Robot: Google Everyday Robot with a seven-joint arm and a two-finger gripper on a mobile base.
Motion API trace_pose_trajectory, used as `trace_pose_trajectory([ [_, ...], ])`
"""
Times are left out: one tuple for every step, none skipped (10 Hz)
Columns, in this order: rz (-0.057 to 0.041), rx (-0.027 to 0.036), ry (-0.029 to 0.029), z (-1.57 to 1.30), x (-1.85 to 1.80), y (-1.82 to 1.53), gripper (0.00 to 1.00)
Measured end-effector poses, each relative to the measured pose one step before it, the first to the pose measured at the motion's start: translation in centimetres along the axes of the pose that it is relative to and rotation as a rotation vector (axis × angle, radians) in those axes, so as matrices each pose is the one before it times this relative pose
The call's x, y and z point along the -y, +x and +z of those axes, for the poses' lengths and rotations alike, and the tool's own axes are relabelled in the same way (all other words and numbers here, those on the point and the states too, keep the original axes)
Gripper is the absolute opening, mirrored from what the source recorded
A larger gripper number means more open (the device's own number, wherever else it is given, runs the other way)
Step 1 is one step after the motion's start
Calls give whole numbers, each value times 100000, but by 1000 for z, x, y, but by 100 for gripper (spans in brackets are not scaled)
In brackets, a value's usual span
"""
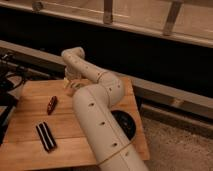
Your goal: Stand the bottle upright
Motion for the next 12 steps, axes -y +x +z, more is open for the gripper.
trace_pose_trajectory([
  [-373, -709, -597, 292, -107, -115, 80],
  [-708, -823, -718, 364, -272, -243, 78],
  [-352, -659, -343, 215, -156, -10, 70],
  [28, 57, 33, -56, 35, -9, 62],
  [70, -40, 15, 3, 60, 50, 52],
  [186, 18, 41, -35, 140, 84, 40],
  [-6, 6, -2, -13, -9, -8, 32],
  [-29, -42, -8, 26, -19, 2, 20],
  [-57, 11, -8, 2, -41, -31, 9],
  [66, 167, -385, 24, -40, -24, 3],
  [513, -346, -1947, 241, 59, 392, 0],
  [706, -813, -1732, 142, 299, 936, 0],
])
